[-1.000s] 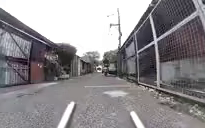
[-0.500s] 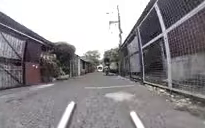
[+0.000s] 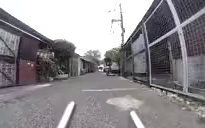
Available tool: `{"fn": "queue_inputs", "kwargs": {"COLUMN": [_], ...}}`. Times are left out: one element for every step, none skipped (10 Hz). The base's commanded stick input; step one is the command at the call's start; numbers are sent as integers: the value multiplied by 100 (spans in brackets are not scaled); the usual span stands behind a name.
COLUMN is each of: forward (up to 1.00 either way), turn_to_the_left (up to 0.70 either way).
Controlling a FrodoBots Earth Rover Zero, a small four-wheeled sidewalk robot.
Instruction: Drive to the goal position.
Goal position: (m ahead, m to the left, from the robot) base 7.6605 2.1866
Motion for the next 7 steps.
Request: {"fn": "queue_inputs", "kwargs": {"forward": [85, 85, 85, 85, 85, 85, 85], "turn_to_the_left": [0, 0, 0, 0, 0, 0, 0]}}
